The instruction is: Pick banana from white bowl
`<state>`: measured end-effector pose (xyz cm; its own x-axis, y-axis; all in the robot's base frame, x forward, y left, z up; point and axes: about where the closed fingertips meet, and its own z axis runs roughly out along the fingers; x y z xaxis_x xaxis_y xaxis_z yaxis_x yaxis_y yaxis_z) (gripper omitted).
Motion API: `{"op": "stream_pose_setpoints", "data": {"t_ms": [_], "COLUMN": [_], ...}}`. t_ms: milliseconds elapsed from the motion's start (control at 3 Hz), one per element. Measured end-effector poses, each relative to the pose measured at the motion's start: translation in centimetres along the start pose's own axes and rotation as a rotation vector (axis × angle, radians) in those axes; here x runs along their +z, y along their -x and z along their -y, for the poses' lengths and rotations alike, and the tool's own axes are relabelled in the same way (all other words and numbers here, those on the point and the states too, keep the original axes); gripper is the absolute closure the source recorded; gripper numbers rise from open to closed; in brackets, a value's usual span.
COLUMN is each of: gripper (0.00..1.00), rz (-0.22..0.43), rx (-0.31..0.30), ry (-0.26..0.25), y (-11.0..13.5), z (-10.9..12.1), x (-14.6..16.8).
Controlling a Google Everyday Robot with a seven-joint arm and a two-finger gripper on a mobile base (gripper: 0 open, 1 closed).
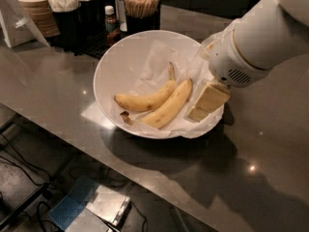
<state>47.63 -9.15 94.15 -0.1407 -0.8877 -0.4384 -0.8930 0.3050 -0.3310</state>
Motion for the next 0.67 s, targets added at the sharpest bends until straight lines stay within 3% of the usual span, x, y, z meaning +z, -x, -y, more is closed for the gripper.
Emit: {"op": "stream_pose_setpoints", "data": {"t_ms": [333, 667], "gripper": [0.15, 0.16], "rz": [-0.001, 0.028], "rx": [-0.003, -0.049], "ry": [-0.005, 0.017], "y": [0.1, 1.7], "z": [0.0, -0.9], "x": [-0.2, 0.1]}}
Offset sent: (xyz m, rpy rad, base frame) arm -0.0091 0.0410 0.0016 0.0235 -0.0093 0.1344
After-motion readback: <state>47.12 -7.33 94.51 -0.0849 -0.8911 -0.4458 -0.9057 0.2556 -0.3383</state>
